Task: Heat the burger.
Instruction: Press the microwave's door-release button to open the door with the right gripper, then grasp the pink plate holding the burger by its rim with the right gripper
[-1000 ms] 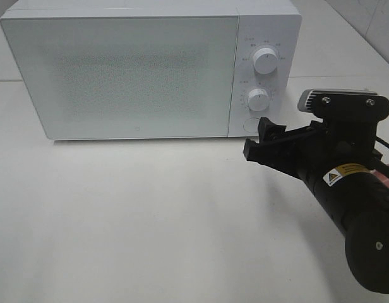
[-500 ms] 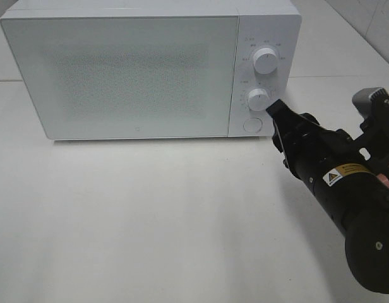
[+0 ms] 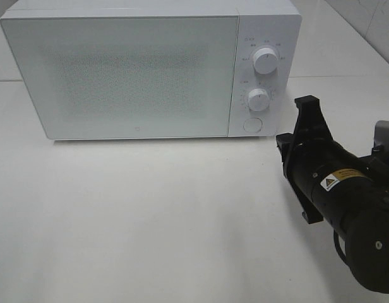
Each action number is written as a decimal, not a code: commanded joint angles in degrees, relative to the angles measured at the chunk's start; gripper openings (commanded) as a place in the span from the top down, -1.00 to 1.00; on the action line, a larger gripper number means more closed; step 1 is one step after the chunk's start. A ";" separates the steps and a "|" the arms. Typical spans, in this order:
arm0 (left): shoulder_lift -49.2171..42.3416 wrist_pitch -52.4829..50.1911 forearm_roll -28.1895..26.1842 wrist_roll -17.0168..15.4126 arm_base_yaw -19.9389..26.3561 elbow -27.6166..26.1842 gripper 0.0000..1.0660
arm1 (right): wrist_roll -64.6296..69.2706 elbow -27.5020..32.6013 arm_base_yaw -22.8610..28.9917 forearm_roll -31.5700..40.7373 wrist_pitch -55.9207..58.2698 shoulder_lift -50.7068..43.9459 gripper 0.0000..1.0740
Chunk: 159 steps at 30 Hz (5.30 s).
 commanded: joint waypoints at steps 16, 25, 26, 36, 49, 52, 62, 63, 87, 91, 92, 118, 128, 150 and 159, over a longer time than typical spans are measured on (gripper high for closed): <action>-1.03 -0.06 0.00 0.06 0.06 -0.06 -0.83 | 8.65 -6.25 -4.53 -6.53 0.40 8.94 1.00; -1.03 -0.06 0.00 0.06 0.06 -0.06 -0.83 | 12.83 -11.17 -8.65 -10.83 1.20 14.04 1.00; -1.03 -0.06 0.00 0.06 0.06 -0.06 -0.83 | 14.04 -11.86 -9.45 -12.66 1.49 14.90 1.00; -0.97 -0.06 -0.11 0.06 0.06 -0.06 -0.83 | 14.95 -16.04 -12.38 -14.84 4.87 18.11 1.00; -0.97 -0.06 -0.11 0.06 0.06 -0.06 -0.83 | 9.97 -23.26 -17.07 -15.47 11.23 20.80 1.00; -0.97 -0.06 -0.11 0.06 0.06 -0.06 -0.83 | 10.03 -24.29 -17.59 -15.93 12.72 21.49 1.00; -0.97 -0.06 -0.11 0.06 0.06 -0.06 -0.83 | 11.12 -26.18 -17.59 -16.39 13.18 22.57 1.00; -0.97 -0.06 -0.11 0.06 0.06 -0.06 -0.83 | 11.06 -26.47 -17.59 -16.39 13.18 22.57 1.00; -0.97 -0.06 -0.11 0.06 0.06 -0.06 -0.83 | 10.14 -29.11 -18.22 -15.64 5.21 24.58 1.00; -0.97 -0.06 -0.11 0.06 0.06 -0.06 -0.83 | 10.66 -29.51 -18.22 -15.70 3.15 24.58 1.00; -0.97 -0.06 -0.11 0.06 0.06 -0.06 -0.83 | 10.54 -29.85 -18.22 -15.70 3.09 24.58 1.00; -0.97 -0.06 -0.11 0.06 0.06 -0.06 -0.83 | 4.58 -41.88 -19.54 -10.03 -6.36 25.95 1.00; -0.97 -0.06 -0.11 0.06 0.06 -0.06 -0.83 | 3.95 -41.77 -19.54 -11.40 -6.36 25.95 1.00; -0.97 -0.06 -0.11 0.06 0.06 -0.06 -0.83 | 9.74 -27.33 -15.64 -12.43 2.69 19.82 1.00; -0.97 -0.06 -0.11 0.06 0.06 -0.06 -0.83 | -1.20 -22.80 -15.41 -14.61 18.11 15.01 1.00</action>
